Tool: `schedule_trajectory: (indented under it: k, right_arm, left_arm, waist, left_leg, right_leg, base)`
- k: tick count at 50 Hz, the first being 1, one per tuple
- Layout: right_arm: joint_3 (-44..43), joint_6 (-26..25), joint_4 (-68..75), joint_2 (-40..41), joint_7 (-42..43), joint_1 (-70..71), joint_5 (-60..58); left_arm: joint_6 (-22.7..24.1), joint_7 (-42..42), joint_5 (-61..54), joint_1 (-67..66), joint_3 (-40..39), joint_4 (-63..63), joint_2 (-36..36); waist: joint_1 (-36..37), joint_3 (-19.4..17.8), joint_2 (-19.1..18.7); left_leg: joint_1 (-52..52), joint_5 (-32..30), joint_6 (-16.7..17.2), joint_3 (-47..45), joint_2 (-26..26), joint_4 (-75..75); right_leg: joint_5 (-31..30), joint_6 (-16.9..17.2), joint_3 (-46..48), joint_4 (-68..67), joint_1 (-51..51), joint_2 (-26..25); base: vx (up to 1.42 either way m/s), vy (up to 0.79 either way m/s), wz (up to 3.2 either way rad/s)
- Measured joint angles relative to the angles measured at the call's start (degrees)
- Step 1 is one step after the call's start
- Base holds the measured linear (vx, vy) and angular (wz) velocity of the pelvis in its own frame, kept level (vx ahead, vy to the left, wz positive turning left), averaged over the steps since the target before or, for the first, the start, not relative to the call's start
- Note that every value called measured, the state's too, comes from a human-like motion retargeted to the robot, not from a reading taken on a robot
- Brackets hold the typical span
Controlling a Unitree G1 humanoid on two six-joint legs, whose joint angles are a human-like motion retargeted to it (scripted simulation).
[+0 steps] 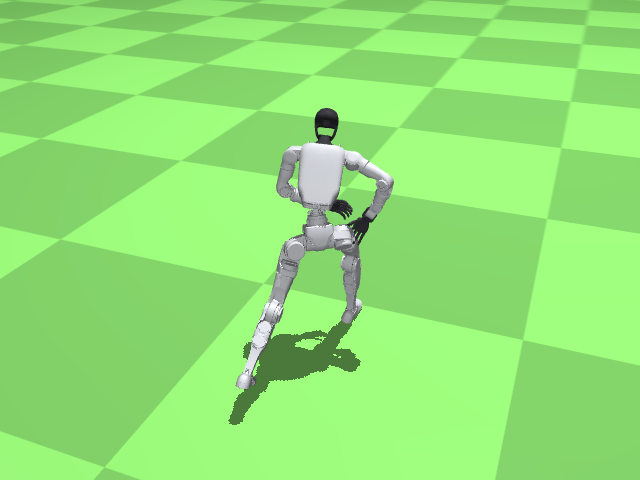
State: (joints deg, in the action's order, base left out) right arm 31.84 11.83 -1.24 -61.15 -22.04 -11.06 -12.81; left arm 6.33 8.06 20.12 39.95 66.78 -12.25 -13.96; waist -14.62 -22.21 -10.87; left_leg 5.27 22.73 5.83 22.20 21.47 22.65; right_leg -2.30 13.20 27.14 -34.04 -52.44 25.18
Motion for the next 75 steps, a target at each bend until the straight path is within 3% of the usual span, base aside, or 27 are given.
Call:
schedule_trajectory:
  k: [2,5,6,8,13,16,23,28,31,35,38,40,43,47,48,50,52,53,55,58,60,63,65,67,70,72,75]
  right_arm:
    - [3.79,4.77,-4.95,-6.13,-0.69,6.05,-3.16]
    - [11.69,8.72,-10.56,-12.54,4.40,14.55,-3.90]
    - [14.13,8.65,-11.66,-13.86,6.68,16.74,-3.36]
    - [18.32,7.84,-12.96,-15.89,10.90,19.98,-2.45]
    - [22.26,4.81,-10.00,-15.52,17.18,21.17,-2.01]
    - [23.97,4.16,-5.44,-12.91,18.30,21.59,-2.11]
    - [32.67,3.08,4.56,-9.48,5.19,31.69,-0.81]
    - [40.47,2.60,8.20,-9.48,-9.09,43.08,-3.14]
    - [44.15,2.21,7.92,-9.28,-13.33,46.67,-3.23]
    - [43.93,0.52,5.69,-9.14,-15.14,46.24,-2.18]
    - [41.24,-0.28,3.59,-9.56,-14.84,44.45,-1.75]
    - [40.37,0.09,2.62,-9.90,-14.20,43.85,-1.86]
    - [41.26,2.02,4.52,-8.98,-13.28,44.58,-2.28]
    - [39.97,4.77,19.85,1.32,-13.42,42.67,-4.36]
    - [37.75,3.62,25.60,5.80,-14.90,40.68,-5.76]
    - [32.34,-1.88,35.86,14.90,-19.65,36.37,-8.22]
    - [28.12,-7.92,42.34,22.06,-21.15,32.93,-8.75]
    - [26.79,-9.81,44.26,24.68,-20.39,31.56,-8.64]
    - [25.50,-11.74,46.26,28.65,-19.06,29.60,-8.65]
    - [26.03,-11.42,47.19,31.66,-18.98,29.42,-10.56]
    - [26.01,-10.98,47.56,33.02,-20.30,30.31,-12.54]
    - [24.65,-11.93,45.61,34.40,-24.70,32.03,-13.65]
    - [24.11,-12.48,41.65,34.52,-29.33,33.26,-13.61]
    - [24.66,-12.04,35.23,33.81,-35.96,35.31,-13.09]
    - [26.50,-12.79,23.95,32.47,-50.06,42.33,-10.11]
    - [27.84,-14.68,17.91,32.16,-57.66,48.99,-7.37]
    - [30.45,-17.49,12.73,33.37,-64.26,58.11,-5.17]
  left_arm:
    - [2.31,2.35,3.12,3.02,-0.49,0.92,1.11]
    - [4.64,6.90,4.33,6.91,1.78,1.78,1.53]
    - [4.84,8.18,3.71,8.63,3.11,2.00,1.52]
    - [4.96,10.19,2.16,11.65,5.68,2.13,1.88]
    - [4.70,13.12,-0.08,13.03,8.66,-2.53,5.56]
    - [5.15,14.07,-0.08,11.04,9.39,-10.04,9.62]
    - [5.10,9.43,-0.22,10.01,13.38,-26.83,17.03]
    - [3.65,5.89,-0.93,11.14,13.44,-33.75,20.12]
    - [3.13,5.24,-2.94,11.60,13.40,-32.47,19.16]
    - [3.11,5.29,-5.91,11.12,11.40,-26.92,15.04]
    - [2.99,6.99,-8.61,9.73,9.49,-23.11,12.15]
    - [2.95,8.22,-10.37,8.42,8.45,-21.84,11.17]
    - [2.58,9.00,-11.44,7.00,7.67,-24.86,12.47]
    - [0.92,6.23,-5.30,5.81,9.18,-43.14,21.20]
    - [-0.19,4.24,-2.49,5.70,9.84,-48.86,23.85]
    - [-3.03,-1.05,1.92,5.53,10.46,-56.77,27.37]
    - [-4.27,-5.32,2.65,5.42,8.75,-57.11,26.69]
    - [-3.89,-6.68,2.01,5.27,7.02,-54.87,24.81]
    - [-2.30,-8.58,-1.36,4.32,2.38,-46.51,18.35]
    - [-0.66,-8.78,-12.30,1.11,-5.23,-27.78,5.41]
    - [-0.97,-7.52,-18.87,-1.82,-10.01,-15.02,-3.41]
    - [-3.07,-5.20,-23.51,-7.89,-17.50,0.54,-15.72]
    - [-3.83,-4.04,-25.67,-12.59,-22.36,8.34,-23.04]
    - [-2.83,-2.82,-27.14,-16.92,-25.94,13.35,-29.74]
    - [-1.16,0.67,-27.85,-20.85,-28.56,17.13,-39.39]
    - [0.25,3.80,-27.85,-21.01,-28.13,17.96,-44.99]
    - [2.18,4.98,-27.63,-19.27,-25.83,18.63,-50.24]
  waist:
    - [-2.30,-6.22,-3.00]
    - [-5.01,-7.58,-5.76]
    - [-5.45,-7.58,-6.33]
    - [-5.93,-7.58,-7.17]
    - [-5.71,-7.58,-7.80]
    - [-5.69,-7.58,-7.86]
    - [-7.14,-7.58,-6.97]
    - [-10.07,-7.58,-8.34]
    - [-10.56,-7.51,-9.29]
    - [-11.15,-7.58,-9.90]
    - [-12.68,-7.54,-11.36]
    - [-13.93,-7.22,-12.87]
    - [-15.85,-5.60,-14.11]
    - [-19.24,0.07,-10.93]
    - [-20.16,1.32,-9.48]
    - [-21.15,3.32,-6.65]
    - [-20.56,4.95,-2.99]
    - [-19.53,5.71,-0.76]
    - [-14.52,7.19,2.57]
    - [-0.44,9.43,5.20]
    - [9.93,10.57,6.41]
    - [23.85,11.70,7.87]
    - [32.00,12.03,9.35]
    - [39.34,12.06,11.50]
    - [46.23,11.83,17.00]
    - [46.85,9.40,20.73]
    - [44.68,3.30,24.06]
  left_leg:
    - [-3.20,7.34,-4.48,-8.59,5.06,7.32]
    - [-11.20,13.50,-9.54,-20.40,9.10,11.17]
    - [-13.19,14.54,-9.68,-21.81,9.00,10.59]
    - [-16.67,15.47,-8.65,-22.10,8.00,9.25]
    - [-19.87,15.38,-1.49,-20.63,5.33,5.51]
    - [-18.30,16.04,-0.51,-20.99,3.65,4.46]
    - [-10.34,16.54,-2.37,-21.74,0.44,0.77]
    - [-7.74,16.39,-3.20,-21.15,-1.61,-1.52]
    - [-7.02,17.38,-4.64,-21.00,-3.07,0.15]
    - [-8.06,19.21,-5.86,-21.18,-2.59,6.35]
    - [-7.50,19.11,-7.32,-21.61,-0.83,7.42]
    - [-6.14,16.85,-7.96,-21.99,1.28,5.96]
    - [-2.92,7.39,-6.80,-20.84,4.09,2.26]
    - [-0.89,-18.12,-0.09,-12.78,3.07,-4.81]
    - [-1.01,-25.20,1.57,-10.63,1.98,-6.69]
    - [-2.21,-33.77,2.82,-9.09,-0.79,-8.95]
    - [-3.94,-31.00,1.15,-11.25,-5.88,-9.12]
    - [-4.51,-27.56,0.56,-12.56,-9.33,-9.35]
    - [-6.32,-22.79,0.21,-14.84,-15.55,-11.66]
    - [-12.76,-19.26,-3.02,-18.05,-22.08,-16.77]
    - [-18.74,-13.80,-6.24,-21.16,-23.50,-18.62]
    - [-27.16,-4.87,-9.06,-27.42,-20.83,-19.96]
    - [-31.20,-0.41,-9.29,-31.43,-18.43,-20.93]
    - [-35.34,-2.06,-8.36,-32.17,-16.50,-19.99]
    - [-49.05,-16.01,-7.18,-27.98,-16.16,-5.69]
    - [-62.67,-16.77,-4.46,-27.67,-16.87,16.11]
    - [-76.13,-11.42,-3.24,-31.03,-16.19,39.44]
  right_leg:
    - [2.86,0.33,0.75,-9.53,-3.58,2.46]
    - [1.00,1.21,2.54,-7.51,-7.79,4.61]
    - [-0.66,1.28,2.91,-4.56,-8.79,4.62]
    - [-4.37,1.66,3.20,1.72,-10.31,4.18]
    - [-12.10,1.80,4.68,15.89,-9.92,1.76]
    - [-14.63,1.80,5.71,22.03,-6.61,1.09]
    - [-18.08,1.80,6.17,29.62,1.92,1.02]
    - [-11.64,1.80,9.40,28.94,5.27,4.44]
    - [-7.93,1.80,10.68,22.70,5.18,8.99]
    - [-9.70,1.80,5.07,11.84,0.06,11.93]
    - [-4.45,0.83,1.31,-0.29,-5.04,14.97]
    - [0.60,-0.98,0.46,-8.90,-7.55,16.80]
    - [6.59,-2.93,1.10,-17.57,-6.83,18.19]
    - [9.35,-3.54,5.96,-15.89,2.61,18.09]
    - [7.91,-3.64,7.88,-11.91,6.59,17.06]
    - [0.97,-4.02,11.49,1.63,15.72,12.63]
    - [-9.62,-3.25,12.18,20.84,25.63,6.83]
    - [-13.25,-1.69,10.85,28.61,29.80,4.67]
    - [-13.66,1.80,5.04,36.49,34.48,-0.35]
    - [-6.46,1.51,-7.78,33.49,36.90,-8.95]
    - [-3.57,-1.43,-14.12,27.33,39.13,-13.55]
    - [-1.84,-8.38,-18.89,17.68,45.22,-16.78]
    - [-3.72,-9.84,-21.10,13.55,51.05,-15.84]
    - [-9.23,-6.56,-23.46,12.68,56.91,-12.67]
    - [-11.58,-4.79,-26.59,11.07,59.77,-5.92]
    - [-0.81,-3.73,-27.50,6.16,59.41,-0.80]
    - [19.08,-4.66,-29.40,-5.45,57.76,5.65]
  base:
    - [-0.32,0.02,0.46]
    - [-0.37,0.14,0.64]
    - [-0.37,0.19,0.46]
    - [-0.35,0.19,0.22]
    - [-0.31,0.07,0.04]
    - [-0.19,0.05,0.08]
    - [-0.06,0.07,0.03]
    - [0.07,0.19,0.17]
    - [0.23,0.32,-0.01]
    - [0.21,0.06,-0.07]
    - [0.33,-0.10,0.15]
    - [0.44,-0.29,0.23]
    - [0.55,-0.48,0.31]
    - [0.56,-0.59,0.62]
    - [0.45,-0.51,0.52]
    - [0.37,-0.44,0.13]
    - [0.31,-0.38,-0.46]
    - [0.27,-0.35,-1.07]
    - [0.23,-0.32,-1.98]
    - [0.21,-0.16,-3.32]
    - [0.26,-0.04,-3.86]
    - [0.32,-0.03,-3.79]
    - [0.34,0.01,-3.49]
    - [0.30,0.01,-3.19]
    - [0.16,-0.03,-2.00]
    - [-0.01,-0.06,-0.51]
    - [-0.18,-0.05,0.17]
